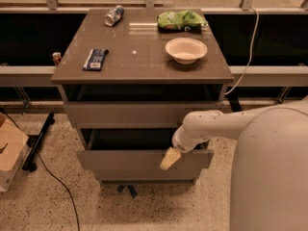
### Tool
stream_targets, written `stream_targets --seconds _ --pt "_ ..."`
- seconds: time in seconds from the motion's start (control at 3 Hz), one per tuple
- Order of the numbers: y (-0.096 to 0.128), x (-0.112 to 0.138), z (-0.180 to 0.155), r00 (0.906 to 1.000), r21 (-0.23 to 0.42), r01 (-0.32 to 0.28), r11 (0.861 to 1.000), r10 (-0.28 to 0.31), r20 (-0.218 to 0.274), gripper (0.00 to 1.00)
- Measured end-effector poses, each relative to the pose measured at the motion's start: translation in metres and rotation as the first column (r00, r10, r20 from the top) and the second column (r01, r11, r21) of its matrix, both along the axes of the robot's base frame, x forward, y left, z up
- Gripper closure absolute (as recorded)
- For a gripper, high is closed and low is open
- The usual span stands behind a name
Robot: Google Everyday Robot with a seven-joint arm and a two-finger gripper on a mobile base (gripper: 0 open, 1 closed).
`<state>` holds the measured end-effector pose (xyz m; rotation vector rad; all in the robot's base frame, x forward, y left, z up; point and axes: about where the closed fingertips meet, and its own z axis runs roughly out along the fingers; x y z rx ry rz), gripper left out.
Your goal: Open middle drawer
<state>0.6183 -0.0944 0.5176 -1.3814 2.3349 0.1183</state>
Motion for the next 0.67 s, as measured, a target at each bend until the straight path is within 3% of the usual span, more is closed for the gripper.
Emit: stream_targets --seconds 0.33,0.67 --pt "0.0139 -0.0284 0.0261 0.9985 0.004 0.048 0.999 -0.048 -0.027 0.0" --pt "0.014 -0.0285 0.0261 0.9985 0.004 0.048 0.999 -0.048 -0.027 0.0"
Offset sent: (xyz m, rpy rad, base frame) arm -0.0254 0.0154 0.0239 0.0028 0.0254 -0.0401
